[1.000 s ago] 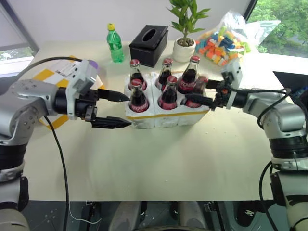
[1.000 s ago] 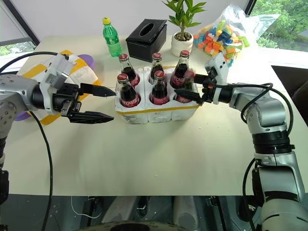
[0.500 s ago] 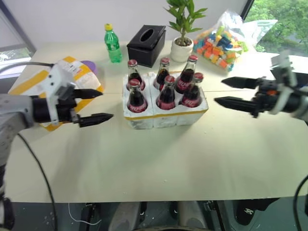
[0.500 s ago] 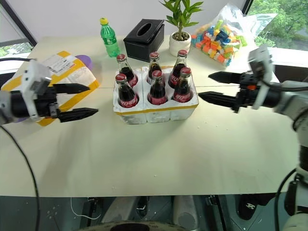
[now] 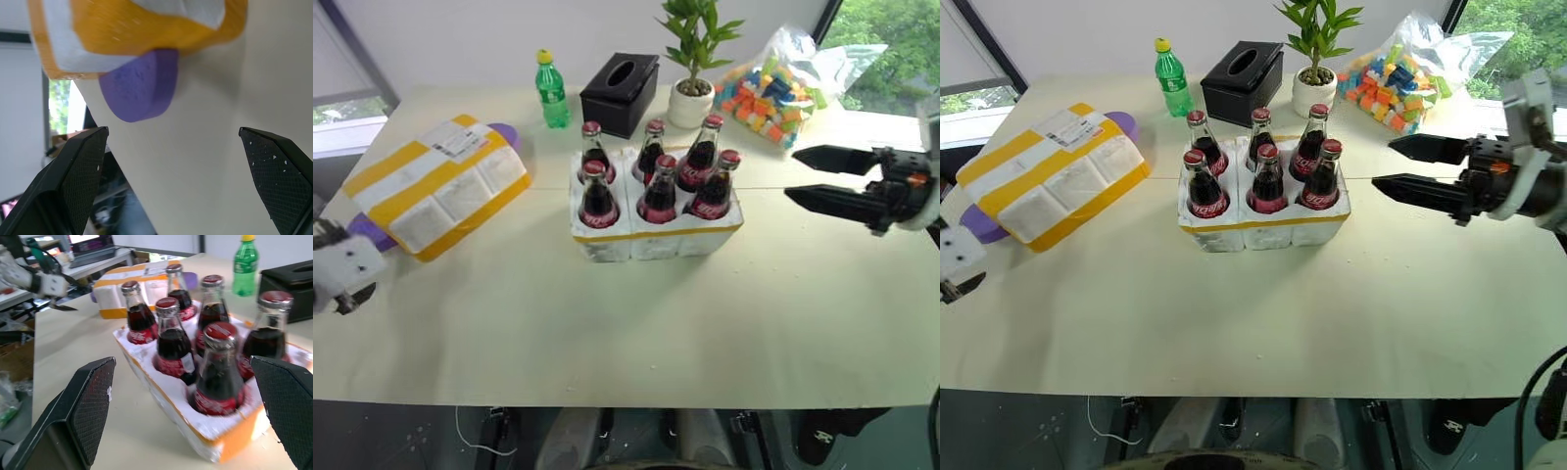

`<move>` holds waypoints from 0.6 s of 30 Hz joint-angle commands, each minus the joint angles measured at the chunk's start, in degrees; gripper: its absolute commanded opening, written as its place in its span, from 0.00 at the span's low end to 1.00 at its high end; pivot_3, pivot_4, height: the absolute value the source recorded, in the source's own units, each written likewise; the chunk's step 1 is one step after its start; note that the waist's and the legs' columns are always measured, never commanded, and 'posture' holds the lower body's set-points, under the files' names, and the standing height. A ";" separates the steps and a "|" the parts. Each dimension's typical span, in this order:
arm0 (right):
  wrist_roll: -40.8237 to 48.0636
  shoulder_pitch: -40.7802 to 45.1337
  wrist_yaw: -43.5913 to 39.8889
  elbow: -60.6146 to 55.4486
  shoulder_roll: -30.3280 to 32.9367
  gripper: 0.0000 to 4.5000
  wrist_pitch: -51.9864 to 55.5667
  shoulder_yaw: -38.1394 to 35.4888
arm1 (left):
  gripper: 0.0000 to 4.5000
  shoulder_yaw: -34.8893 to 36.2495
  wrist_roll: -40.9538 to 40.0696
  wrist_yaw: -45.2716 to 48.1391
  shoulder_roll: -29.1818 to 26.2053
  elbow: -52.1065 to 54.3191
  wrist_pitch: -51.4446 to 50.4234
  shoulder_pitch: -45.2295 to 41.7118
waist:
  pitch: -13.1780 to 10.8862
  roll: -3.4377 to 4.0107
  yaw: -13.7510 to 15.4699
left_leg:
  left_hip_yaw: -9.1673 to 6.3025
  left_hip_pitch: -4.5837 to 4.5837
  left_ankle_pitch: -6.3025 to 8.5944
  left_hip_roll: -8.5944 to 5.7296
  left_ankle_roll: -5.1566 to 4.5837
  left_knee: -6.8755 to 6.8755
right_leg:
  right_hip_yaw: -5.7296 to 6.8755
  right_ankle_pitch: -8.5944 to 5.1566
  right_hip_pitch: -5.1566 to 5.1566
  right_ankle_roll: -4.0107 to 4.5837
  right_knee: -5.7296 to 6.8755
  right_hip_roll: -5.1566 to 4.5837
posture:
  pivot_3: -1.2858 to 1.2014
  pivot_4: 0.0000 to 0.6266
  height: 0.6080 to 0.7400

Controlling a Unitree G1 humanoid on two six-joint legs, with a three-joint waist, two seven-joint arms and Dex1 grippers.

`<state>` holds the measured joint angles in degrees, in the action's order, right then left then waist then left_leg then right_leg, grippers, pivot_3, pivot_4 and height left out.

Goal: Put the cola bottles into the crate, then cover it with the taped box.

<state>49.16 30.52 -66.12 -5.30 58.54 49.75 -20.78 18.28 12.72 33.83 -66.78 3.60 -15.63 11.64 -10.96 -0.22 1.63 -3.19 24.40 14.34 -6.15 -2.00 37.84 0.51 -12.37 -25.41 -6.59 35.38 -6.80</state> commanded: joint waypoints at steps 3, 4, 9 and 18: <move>2.28 1.45 1.66 -2.04 -0.04 1.00 0.27 -2.27 | 1.00 -6.99 7.03 -9.06 2.75 -9.10 5.24 -9.63 | 0.01 -0.02 0.51 | 0.02 0.03 0.02 -0.01 -0.03 -0.01 | 0.00 0.12 0.00 -0.21 0.05 0.01 | 0.52 0.24 0.94; 2.93 1.24 1.96 -2.37 0.05 1.00 0.72 -2.87 | 1.00 -8.15 7.61 -10.32 3.50 -11.18 6.15 -11.76 | 0.00 -0.02 0.52 | 0.02 0.03 0.02 -0.01 -0.03 -0.03 | 0.00 0.13 0.02 -0.22 0.10 0.01 | 0.52 0.24 0.94; 4.26 -1.29 3.11 -3.96 1.42 1.00 1.93 -5.75 | 1.00 -13.10 10.40 -15.05 5.95 -22.37 10.65 -20.87 | 0.02 -0.04 0.58 | 0.02 0.02 -0.04 -0.01 0.05 -0.06 | 0.01 0.13 0.01 -0.22 0.24 0.02 | 0.52 0.24 0.94; 5.35 -5.42 2.56 -5.64 4.70 1.00 2.85 -9.93 | 0.94 -19.34 11.87 -17.24 8.88 -37.11 16.41 -31.72 | 0.04 -0.06 0.55 | 0.04 0.01 -0.05 -0.02 0.04 0.03 | 0.00 0.14 0.00 -0.23 0.42 0.01 | 0.52 0.24 0.94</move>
<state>53.17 25.03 -63.47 -9.33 61.90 52.55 -28.06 -0.78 24.27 17.20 -58.07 -31.33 -0.48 -18.77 -10.92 -0.29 2.19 -3.15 24.40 14.28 -6.18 -1.96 37.89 0.51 -12.23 -25.41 -6.83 35.81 -6.79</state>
